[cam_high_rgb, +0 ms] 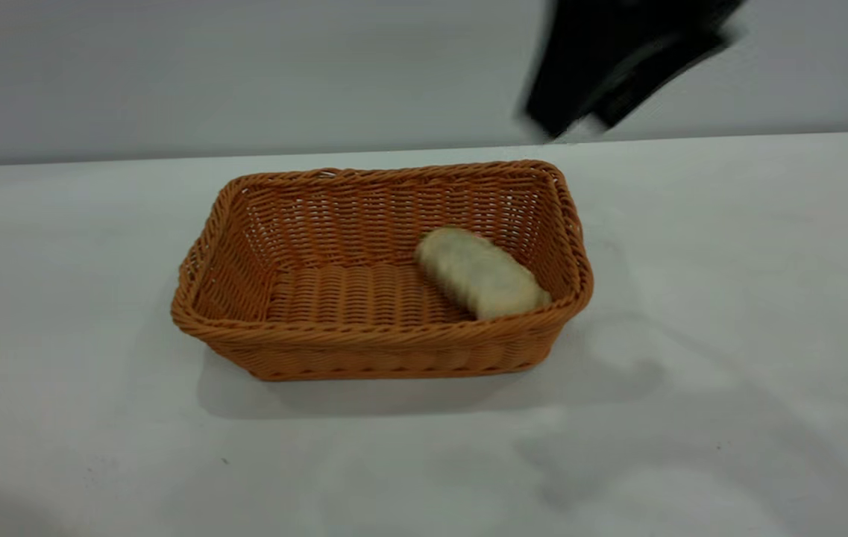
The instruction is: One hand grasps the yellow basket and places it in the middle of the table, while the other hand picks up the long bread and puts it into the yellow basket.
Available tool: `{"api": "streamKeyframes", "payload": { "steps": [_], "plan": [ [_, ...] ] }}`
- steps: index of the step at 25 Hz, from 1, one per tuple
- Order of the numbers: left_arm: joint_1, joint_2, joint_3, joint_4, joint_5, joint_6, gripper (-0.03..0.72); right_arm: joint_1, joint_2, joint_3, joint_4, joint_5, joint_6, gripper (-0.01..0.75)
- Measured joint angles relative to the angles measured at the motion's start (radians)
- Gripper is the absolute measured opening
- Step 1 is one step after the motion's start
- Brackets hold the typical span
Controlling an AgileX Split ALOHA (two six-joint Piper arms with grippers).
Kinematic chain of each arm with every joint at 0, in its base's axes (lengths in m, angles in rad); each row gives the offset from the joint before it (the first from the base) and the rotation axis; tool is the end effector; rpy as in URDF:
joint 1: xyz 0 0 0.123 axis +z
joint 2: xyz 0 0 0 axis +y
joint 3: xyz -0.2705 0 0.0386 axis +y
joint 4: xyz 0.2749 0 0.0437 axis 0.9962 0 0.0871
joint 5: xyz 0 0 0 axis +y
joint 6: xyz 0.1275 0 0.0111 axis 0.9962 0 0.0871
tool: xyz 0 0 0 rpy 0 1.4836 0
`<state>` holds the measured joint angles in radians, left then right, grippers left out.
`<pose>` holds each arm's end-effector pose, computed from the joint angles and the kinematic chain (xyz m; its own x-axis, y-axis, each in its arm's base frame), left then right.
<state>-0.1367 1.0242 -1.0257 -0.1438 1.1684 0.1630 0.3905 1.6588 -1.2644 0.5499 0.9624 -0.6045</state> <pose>0.2230 -0.0477 0.3066 -0.8460 0.2226 -0.4845 0.2886 0.9553 -0.0650 0.3263 0.1937 0.2163 -0.6994 -0.5461 -0.4611 -0.6999 0.6541 0.2869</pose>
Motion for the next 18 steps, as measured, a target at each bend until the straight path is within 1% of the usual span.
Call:
{"api": "streamKeyframes", "payload": {
  "steps": [4, 10, 12, 14, 16, 18],
  "plan": [
    [0.000, -0.102, 0.150, 0.011, 0.000, 0.000, 0.584, -0.001, -0.253, 0.134, -0.113, 0.073, 0.118, 0.564],
    [0.000, -0.308, 0.370, 0.025, -0.003, 0.000, 0.584, -0.001, -0.642, 0.411, -0.295, 0.103, 0.300, 0.562],
    [0.000, -0.382, 0.421, 0.025, -0.010, 0.000, 0.584, -0.001, -0.776, 0.501, -0.363, 0.105, 0.380, 0.562],
    [0.000, -0.453, 0.467, 0.025, -0.049, 0.000, 0.584, -0.001, -0.888, 0.595, -0.418, 0.105, 0.438, 0.562],
    [0.000, -0.520, 0.500, 0.025, -0.085, 0.000, 0.584, -0.001, -0.990, 0.666, -0.472, 0.110, 0.468, 0.562],
    [0.000, -0.566, 0.511, 0.025, -0.095, 0.000, 0.584, -0.001, -1.085, 0.728, -0.506, 0.120, 0.472, 0.562]
  ]
}}
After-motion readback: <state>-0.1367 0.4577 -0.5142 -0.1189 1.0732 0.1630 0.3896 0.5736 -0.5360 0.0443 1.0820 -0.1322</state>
